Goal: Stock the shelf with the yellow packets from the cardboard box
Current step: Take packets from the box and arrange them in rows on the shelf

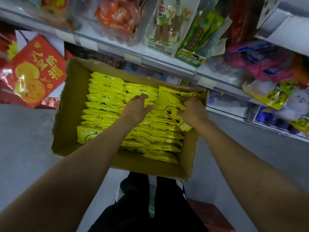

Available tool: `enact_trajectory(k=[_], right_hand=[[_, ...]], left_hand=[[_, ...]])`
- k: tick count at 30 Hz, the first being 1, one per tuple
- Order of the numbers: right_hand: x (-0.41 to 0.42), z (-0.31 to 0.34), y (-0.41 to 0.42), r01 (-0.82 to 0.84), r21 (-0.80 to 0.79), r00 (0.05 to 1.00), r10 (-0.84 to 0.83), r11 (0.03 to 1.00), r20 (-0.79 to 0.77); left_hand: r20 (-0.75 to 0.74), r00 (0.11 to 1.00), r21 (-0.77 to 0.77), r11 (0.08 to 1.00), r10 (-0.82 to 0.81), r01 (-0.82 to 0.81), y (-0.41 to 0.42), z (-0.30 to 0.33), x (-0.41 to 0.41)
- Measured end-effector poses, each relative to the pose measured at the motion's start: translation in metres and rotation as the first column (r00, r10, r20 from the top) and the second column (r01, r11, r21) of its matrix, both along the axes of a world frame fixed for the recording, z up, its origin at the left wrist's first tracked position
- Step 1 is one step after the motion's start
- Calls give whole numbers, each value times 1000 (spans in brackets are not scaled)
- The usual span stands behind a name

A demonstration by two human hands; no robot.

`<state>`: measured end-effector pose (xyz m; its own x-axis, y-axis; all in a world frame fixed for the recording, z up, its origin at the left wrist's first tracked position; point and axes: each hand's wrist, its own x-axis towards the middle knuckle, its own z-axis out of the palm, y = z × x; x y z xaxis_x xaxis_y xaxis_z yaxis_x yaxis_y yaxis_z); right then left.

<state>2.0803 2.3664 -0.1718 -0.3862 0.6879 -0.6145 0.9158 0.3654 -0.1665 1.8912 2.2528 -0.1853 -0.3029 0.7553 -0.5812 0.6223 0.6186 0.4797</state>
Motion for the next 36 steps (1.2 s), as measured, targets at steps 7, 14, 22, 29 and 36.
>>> enact_trajectory(k=[7, 14, 22, 29, 36], right_hand=[[39, 47, 24, 362, -295, 785, -460, 884, -415], [62, 46, 36, 603, -500, 351, -769, 622, -534], [55, 34, 28, 625, -490, 337, -776, 608, -533], [55, 39, 17, 637, -479, 347, -779, 604, -522], [55, 62, -5, 630, -501, 291, -779, 593, -556]], left_hand=[[273, 928, 19, 963, 253, -269, 17, -16, 21], [467, 766, 15, 863, 442, -506, 38, -28, 49], [446, 765, -44, 865, 464, -499, 23, -35, 70], [495, 710, -79, 840, 501, -537, -5, -28, 73], [566, 659, -118, 840, 495, -530, -37, 0, 67]])
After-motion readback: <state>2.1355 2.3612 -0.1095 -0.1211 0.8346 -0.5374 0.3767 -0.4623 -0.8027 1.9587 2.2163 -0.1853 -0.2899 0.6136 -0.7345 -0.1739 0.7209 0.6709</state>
